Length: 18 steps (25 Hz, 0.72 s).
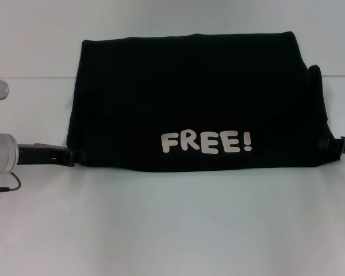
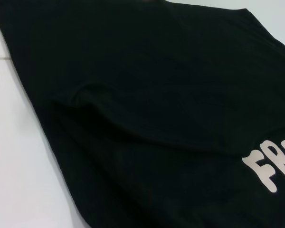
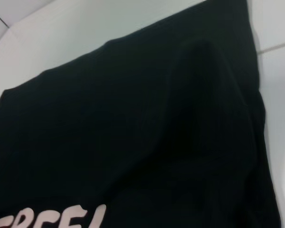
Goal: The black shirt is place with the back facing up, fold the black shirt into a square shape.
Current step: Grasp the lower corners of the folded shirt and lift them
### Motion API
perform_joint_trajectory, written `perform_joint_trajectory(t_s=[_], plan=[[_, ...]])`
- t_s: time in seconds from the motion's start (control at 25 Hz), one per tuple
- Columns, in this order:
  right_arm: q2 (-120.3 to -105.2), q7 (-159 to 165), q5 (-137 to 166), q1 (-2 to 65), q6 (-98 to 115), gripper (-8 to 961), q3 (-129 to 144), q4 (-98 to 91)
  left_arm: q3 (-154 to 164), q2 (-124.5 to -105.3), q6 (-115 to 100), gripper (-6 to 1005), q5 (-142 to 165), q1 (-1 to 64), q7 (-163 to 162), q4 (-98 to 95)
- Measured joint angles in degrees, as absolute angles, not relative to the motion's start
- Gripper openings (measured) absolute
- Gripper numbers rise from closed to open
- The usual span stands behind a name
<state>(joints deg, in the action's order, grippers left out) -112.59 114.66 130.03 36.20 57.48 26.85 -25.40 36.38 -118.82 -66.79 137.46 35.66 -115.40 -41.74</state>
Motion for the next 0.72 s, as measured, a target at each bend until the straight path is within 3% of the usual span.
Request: perform_joint_trajectory(t_s=[0.04, 0.48, 0.72], plan=[[-112.57, 114.75, 130.04, 36.2, 57.31, 434, 27.02, -25.29, 36.38, -118.82, -66.79, 3, 137.46, 35.68, -115.4, -41.74], [-112.31, 114.45, 130.08, 35.65, 56.92, 26, 27.24, -25.18, 36.38, -118.74, -66.77, 2, 137.43, 35.89, -115.4, -41.59], [-112.2, 113.1, 129.56, 34.25, 59.36, 30, 26.46, -26.29, 36.19, -118.73, -67.57, 2, 137.43, 35.82, -115.74, -41.89]])
